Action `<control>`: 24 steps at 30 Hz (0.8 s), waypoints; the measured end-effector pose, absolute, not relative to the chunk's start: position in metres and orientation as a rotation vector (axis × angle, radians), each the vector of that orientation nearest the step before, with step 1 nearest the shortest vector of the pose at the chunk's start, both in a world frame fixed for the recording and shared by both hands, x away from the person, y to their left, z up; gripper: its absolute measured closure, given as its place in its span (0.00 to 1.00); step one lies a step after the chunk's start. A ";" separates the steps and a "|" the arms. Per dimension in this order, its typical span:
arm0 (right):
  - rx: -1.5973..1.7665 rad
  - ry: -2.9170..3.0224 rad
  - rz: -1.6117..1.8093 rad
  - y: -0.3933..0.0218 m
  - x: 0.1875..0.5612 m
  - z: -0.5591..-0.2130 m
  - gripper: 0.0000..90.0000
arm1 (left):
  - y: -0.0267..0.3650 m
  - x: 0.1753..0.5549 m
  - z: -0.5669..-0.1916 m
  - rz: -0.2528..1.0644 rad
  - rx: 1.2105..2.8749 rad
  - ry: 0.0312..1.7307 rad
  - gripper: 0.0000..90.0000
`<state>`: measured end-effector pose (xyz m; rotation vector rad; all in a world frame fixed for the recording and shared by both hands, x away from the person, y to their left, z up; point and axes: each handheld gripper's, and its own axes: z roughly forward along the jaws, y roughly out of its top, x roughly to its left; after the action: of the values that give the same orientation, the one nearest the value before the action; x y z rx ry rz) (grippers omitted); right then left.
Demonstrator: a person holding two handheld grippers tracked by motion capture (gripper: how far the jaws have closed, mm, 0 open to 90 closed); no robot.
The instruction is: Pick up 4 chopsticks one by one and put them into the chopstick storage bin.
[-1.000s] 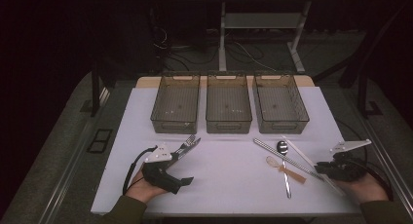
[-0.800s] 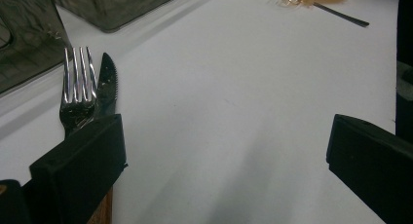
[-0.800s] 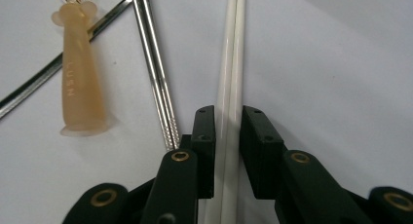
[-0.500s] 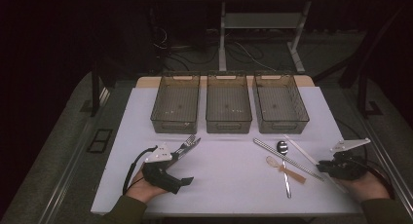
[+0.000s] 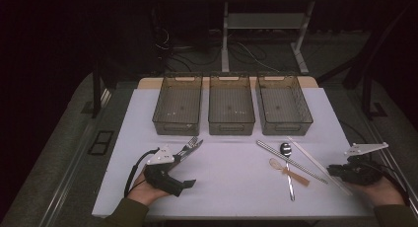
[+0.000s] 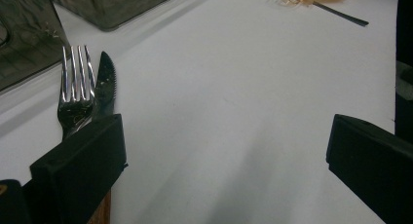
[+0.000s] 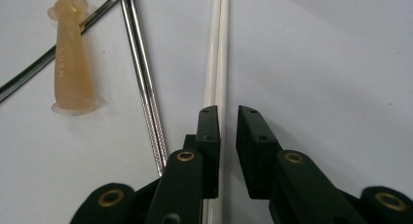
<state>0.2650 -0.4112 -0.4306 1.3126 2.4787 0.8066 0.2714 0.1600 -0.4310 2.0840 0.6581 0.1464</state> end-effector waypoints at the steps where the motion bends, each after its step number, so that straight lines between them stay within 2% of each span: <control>1: 1.309 2.480 0.807 -0.411 0.265 -0.431 0.88 | 0.160 0.271 -0.431 0.147 2.083 0.659 0.00; 24: 1.322 2.470 0.760 -0.410 0.268 -0.437 0.91 | 0.159 0.271 -0.432 0.144 2.090 0.655 0.00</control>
<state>0.2679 -0.4095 -0.4367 1.3223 2.4698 0.7597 0.2715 0.1587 -0.4320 2.0898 0.6547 0.1445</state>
